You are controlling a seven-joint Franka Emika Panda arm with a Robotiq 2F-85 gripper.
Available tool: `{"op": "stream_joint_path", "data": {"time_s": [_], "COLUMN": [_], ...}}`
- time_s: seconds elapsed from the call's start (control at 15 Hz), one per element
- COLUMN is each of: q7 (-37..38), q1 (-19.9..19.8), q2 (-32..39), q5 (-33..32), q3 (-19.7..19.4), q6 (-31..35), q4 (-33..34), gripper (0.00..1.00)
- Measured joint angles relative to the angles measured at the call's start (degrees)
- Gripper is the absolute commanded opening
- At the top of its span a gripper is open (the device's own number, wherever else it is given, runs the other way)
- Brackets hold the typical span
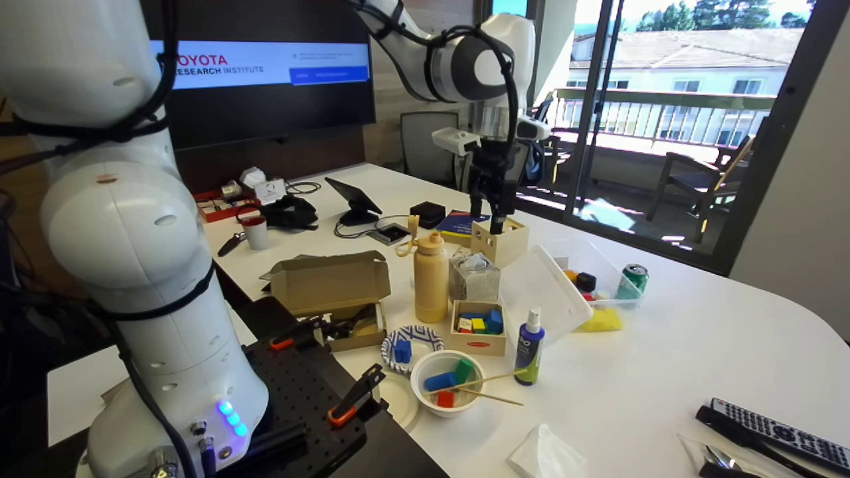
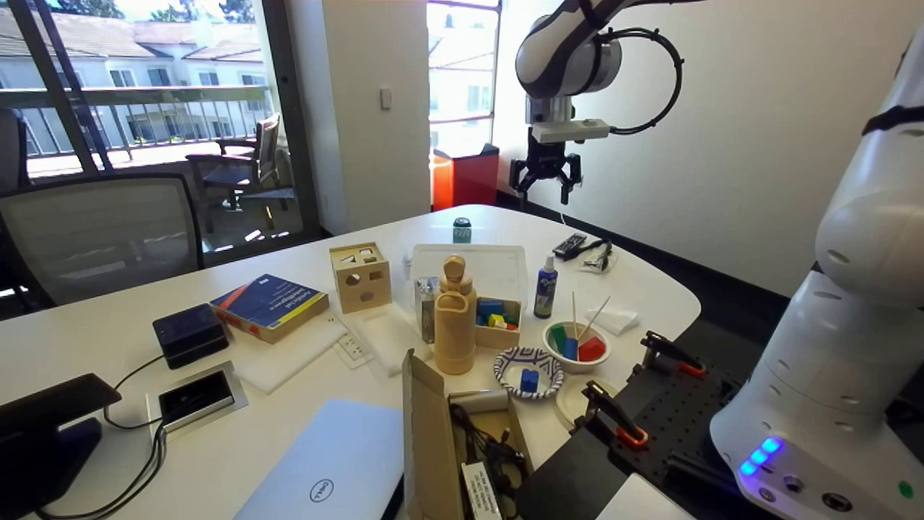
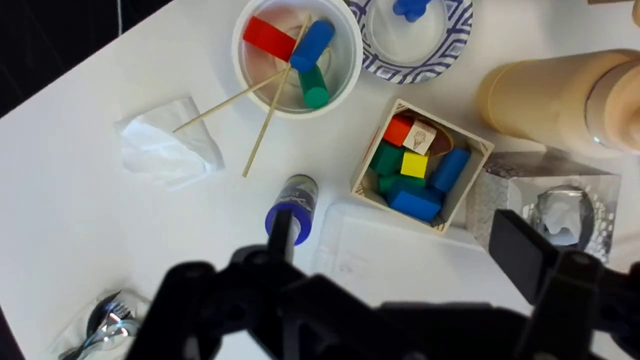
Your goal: Remove the clear lid from the blue bottle.
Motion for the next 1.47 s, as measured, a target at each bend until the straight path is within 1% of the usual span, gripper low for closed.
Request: {"op": "stream_joint_path", "data": {"time_s": [0.2,0.33,0.8,1.0,1.47], "q7": [7.56,10.53,10.44,10.21,10.13], "q1": [-0.24,-0.59,-2.94,-3.81,-4.23], "q2": [3.65,5.21,11.77,14.46,20.28], "q5": [0.31,1.04,7.39,9.74,14.40], "q3": [-0.94,-1.75,-4.51,-4.96,-4.81], "q6": [3.03,5.21,15.06,17.88,22.48], "q4": [0.47,0.38,-0.22,-0.13,1.67], "gripper": [1.00,1.00,1.00,1.00,1.00]}}
